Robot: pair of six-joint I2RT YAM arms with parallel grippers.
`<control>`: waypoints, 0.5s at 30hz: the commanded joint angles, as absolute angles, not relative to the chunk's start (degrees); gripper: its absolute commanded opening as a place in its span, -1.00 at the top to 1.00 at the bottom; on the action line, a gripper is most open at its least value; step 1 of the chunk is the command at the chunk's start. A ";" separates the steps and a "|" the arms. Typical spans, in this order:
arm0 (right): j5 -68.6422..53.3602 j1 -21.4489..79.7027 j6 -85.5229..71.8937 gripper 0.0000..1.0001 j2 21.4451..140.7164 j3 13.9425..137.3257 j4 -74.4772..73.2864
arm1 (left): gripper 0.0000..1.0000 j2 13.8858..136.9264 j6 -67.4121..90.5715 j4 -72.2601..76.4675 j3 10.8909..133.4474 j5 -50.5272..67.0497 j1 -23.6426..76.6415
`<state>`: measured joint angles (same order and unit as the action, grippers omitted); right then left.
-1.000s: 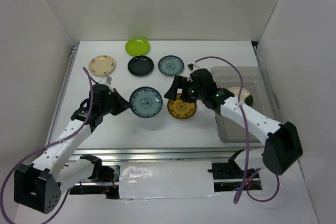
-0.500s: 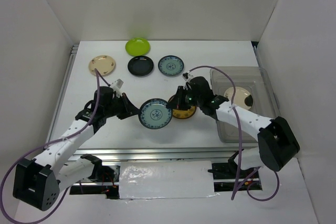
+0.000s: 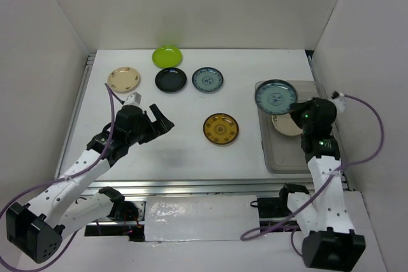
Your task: Place the plates into the plastic bin on the countertop
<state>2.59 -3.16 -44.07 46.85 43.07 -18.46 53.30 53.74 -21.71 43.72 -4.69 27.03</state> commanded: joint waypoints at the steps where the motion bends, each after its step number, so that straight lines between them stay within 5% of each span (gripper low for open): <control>1: 7.66 -17.43 -47.45 1.00 47.37 38.69 -21.54 | -0.99 56.85 53.71 -19.61 43.59 -7.57 30.23; 7: 0.27 -30.48 -47.90 1.00 58.52 38.14 -14.16 | -0.99 71.62 49.31 -18.28 52.37 -8.69 40.85; 15: -2.38 -29.53 -47.11 0.96 66.97 37.44 -9.14 | -0.99 82.43 50.10 -15.13 57.21 -9.23 44.38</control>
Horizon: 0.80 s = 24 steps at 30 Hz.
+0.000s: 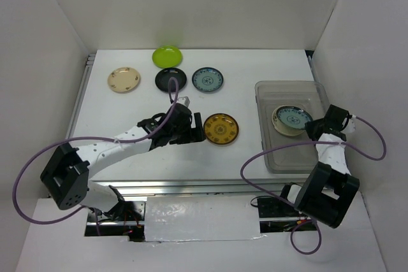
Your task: Place the plates into the plastic bin on the countertop
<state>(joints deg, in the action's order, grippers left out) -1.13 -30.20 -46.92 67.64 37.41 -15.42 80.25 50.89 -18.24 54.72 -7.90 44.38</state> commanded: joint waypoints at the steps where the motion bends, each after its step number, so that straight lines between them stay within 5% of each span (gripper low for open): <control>1: -2.37 -29.27 -46.85 0.83 67.41 37.62 -9.23 | -0.99 83.31 50.18 -14.77 57.74 -8.71 44.30; 3: -3.16 -28.66 -46.32 -0.23 67.76 38.32 -8.79 | -0.99 86.56 50.19 -13.80 59.15 -8.26 44.03; 4: -3.25 -28.30 -46.32 -0.45 68.46 38.76 -9.05 | -0.99 87.62 50.19 -13.36 59.76 -7.91 43.77; 5: -2.82 -27.52 -46.23 -0.88 68.29 39.19 -10.44 | -0.99 89.89 50.36 -12.92 60.29 -7.39 43.51; 6: -1.94 -26.99 -46.14 -0.99 68.12 40.07 -11.42 | -0.99 91.04 50.45 -12.48 61.25 -6.86 43.24; 19: -6.58 -11.36 -43.08 -1.00 38.33 39.20 -22.40 | -0.90 108.26 52.91 -6.15 68.11 -4.13 40.08; 24: -8.35 -6.16 -41.84 -1.00 33.07 40.60 -26.45 | -0.09 111.27 54.66 -5.54 68.91 -4.83 39.64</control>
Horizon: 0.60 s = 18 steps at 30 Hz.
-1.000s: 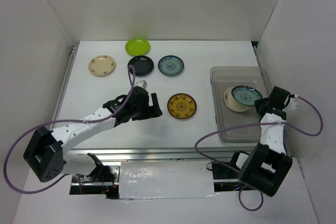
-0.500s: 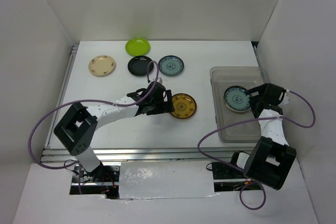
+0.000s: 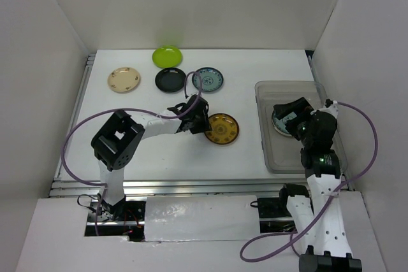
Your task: Place the plates into the plastic bin on the countertop
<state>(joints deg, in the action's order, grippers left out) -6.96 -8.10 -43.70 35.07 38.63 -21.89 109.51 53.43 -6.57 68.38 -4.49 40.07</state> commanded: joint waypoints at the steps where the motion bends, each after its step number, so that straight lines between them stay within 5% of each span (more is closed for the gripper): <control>1: -8.35 -5.02 -41.84 -1.00 32.18 40.61 -27.15 | 0.17 111.53 55.45 -5.19 68.12 -4.75 39.64; 4: -8.96 -3.96 -41.49 -1.00 29.54 40.26 -26.99 | 0.32 112.23 55.98 -2.82 67.15 -3.87 39.55; 7: -16.90 -3.25 -39.65 -1.00 30.23 38.59 -23.32 | 0.97 112.24 56.16 -2.55 66.97 -3.86 39.11; 11: -27.94 -1.33 -38.58 -1.00 34.53 33.76 -15.04 | 1.00 104.61 59.49 -3.78 60.94 -11.05 39.11; 18: -26.38 5.35 -39.99 -1.00 39.54 31.55 -9.41 | 1.00 85.80 56.87 -3.60 52.47 -13.63 38.50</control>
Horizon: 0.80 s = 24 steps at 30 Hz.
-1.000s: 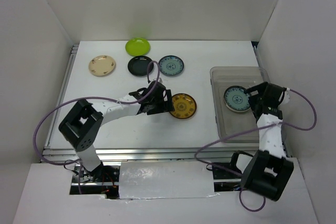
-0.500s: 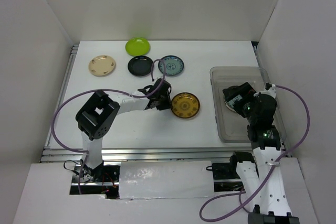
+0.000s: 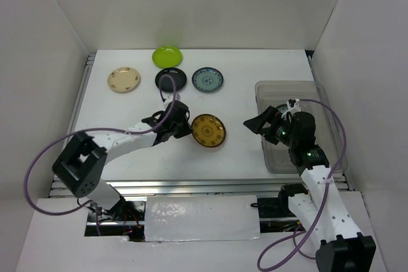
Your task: Place the plates into the plastic bin on the countertop
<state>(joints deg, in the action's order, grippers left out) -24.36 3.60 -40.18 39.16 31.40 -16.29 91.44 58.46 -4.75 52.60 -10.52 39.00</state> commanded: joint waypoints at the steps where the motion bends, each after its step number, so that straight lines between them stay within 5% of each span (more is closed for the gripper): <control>1: -26.37 6.75 -40.16 -1.00 40.07 31.55 -8.45 | 1.00 83.43 56.26 -4.13 52.04 -13.10 38.32; 18: -25.14 24.52 -39.28 -0.89 61.16 32.52 7.55 | 1.00 61.17 52.30 -8.70 46.23 3.42 36.39; 20: -25.66 25.40 -40.16 -0.62 61.78 31.91 11.32 | 1.00 61.17 52.38 -9.49 46.32 3.87 36.47; 23: -25.41 26.54 -42.18 0.47 61.26 31.38 15.20 | 1.00 62.40 52.12 -10.81 47.46 3.96 36.30; 24: -24.44 27.15 -42.97 0.99 60.65 31.38 15.38 | 1.00 62.84 52.03 -11.16 47.72 3.78 36.30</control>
<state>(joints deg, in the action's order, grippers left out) -25.98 25.98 -40.86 61.93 31.11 7.57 62.50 52.88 -11.73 45.98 1.72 36.60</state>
